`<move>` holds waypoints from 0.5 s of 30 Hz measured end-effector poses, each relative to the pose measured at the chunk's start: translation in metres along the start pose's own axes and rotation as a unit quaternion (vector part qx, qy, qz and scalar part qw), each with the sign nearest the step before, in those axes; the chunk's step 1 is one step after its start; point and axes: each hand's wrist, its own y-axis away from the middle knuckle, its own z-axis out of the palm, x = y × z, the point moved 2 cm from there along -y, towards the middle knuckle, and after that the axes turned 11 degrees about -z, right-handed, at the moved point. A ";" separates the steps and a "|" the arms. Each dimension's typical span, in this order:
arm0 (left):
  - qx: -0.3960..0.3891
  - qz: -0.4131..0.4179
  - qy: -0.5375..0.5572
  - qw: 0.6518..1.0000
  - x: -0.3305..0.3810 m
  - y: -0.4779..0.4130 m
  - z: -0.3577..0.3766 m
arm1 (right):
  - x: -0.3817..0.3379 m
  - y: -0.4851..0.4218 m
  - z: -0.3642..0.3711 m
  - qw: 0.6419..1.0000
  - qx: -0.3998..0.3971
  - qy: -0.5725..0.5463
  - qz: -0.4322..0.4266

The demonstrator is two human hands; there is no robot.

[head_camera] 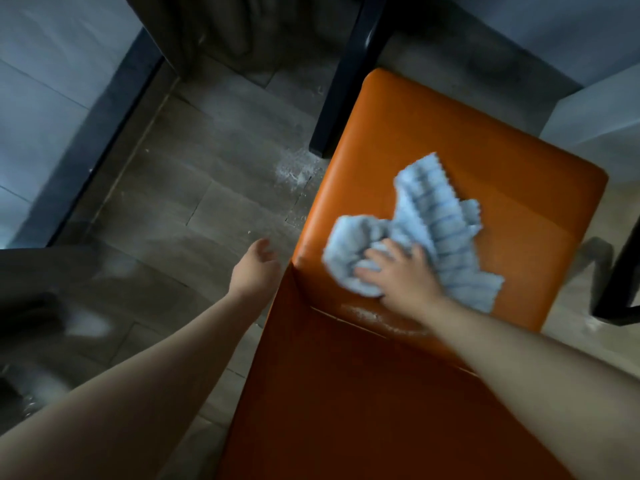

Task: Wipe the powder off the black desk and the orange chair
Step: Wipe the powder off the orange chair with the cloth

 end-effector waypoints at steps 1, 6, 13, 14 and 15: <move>-0.010 0.002 -0.006 1.000 -0.001 0.000 0.001 | 0.022 0.013 0.000 0.997 -0.009 -0.004 0.081; -0.003 0.016 -0.063 0.998 0.003 -0.001 0.005 | 0.029 0.016 -0.027 0.957 0.123 -0.046 0.258; 0.039 0.089 -0.150 0.984 0.026 0.006 0.020 | -0.046 -0.003 0.014 0.997 0.035 -0.046 -0.053; 0.037 0.092 -0.161 0.982 0.027 0.005 0.023 | -0.034 0.009 0.018 0.998 0.037 -0.033 -0.043; 0.030 0.095 -0.175 0.980 0.028 0.006 0.026 | -0.019 0.024 0.022 0.999 0.035 -0.022 -0.015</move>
